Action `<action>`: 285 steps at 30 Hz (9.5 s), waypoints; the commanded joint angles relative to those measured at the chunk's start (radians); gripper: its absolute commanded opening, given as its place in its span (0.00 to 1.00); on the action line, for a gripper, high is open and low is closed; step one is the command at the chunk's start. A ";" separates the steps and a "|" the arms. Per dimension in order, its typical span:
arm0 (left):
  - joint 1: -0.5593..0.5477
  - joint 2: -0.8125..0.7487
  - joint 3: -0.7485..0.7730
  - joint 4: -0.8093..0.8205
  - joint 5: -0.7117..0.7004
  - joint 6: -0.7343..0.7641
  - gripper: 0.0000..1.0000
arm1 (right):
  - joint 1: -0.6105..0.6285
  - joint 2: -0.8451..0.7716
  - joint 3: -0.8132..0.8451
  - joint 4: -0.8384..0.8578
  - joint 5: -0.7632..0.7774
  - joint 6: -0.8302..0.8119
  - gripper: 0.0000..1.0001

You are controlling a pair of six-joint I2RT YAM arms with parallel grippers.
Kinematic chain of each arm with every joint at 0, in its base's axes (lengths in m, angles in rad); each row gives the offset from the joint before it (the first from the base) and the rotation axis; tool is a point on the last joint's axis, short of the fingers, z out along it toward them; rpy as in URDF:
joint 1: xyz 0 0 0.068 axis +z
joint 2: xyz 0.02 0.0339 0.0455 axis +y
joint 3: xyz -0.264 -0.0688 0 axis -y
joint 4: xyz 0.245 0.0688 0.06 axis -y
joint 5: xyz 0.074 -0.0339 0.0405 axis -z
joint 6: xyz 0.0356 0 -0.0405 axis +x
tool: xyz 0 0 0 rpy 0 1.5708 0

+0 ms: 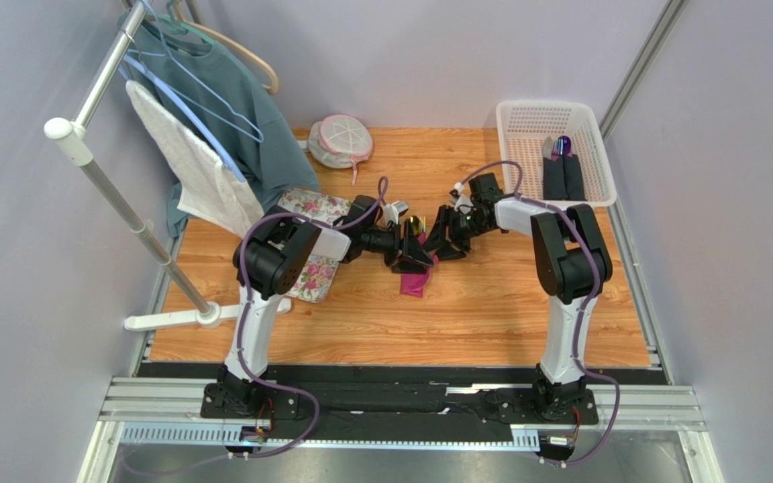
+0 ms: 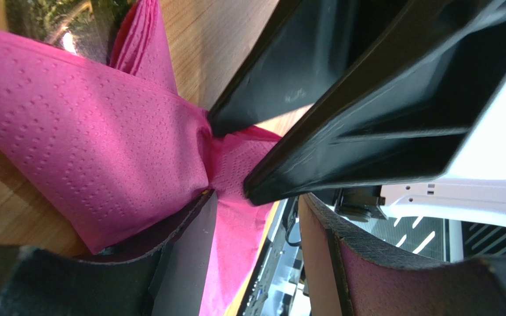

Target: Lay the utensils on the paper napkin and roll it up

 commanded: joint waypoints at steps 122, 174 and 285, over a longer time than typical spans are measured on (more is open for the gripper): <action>-0.014 -0.121 -0.104 -0.175 -0.029 0.273 0.29 | 0.026 0.041 -0.034 0.080 0.110 -0.102 0.11; -0.009 -0.031 -0.147 -0.198 -0.063 0.243 0.00 | 0.017 -0.051 -0.225 0.100 -0.032 -0.062 0.16; 0.204 -0.830 0.043 -0.643 -0.054 0.755 0.99 | 0.008 -0.368 0.086 0.055 -0.233 -0.129 0.00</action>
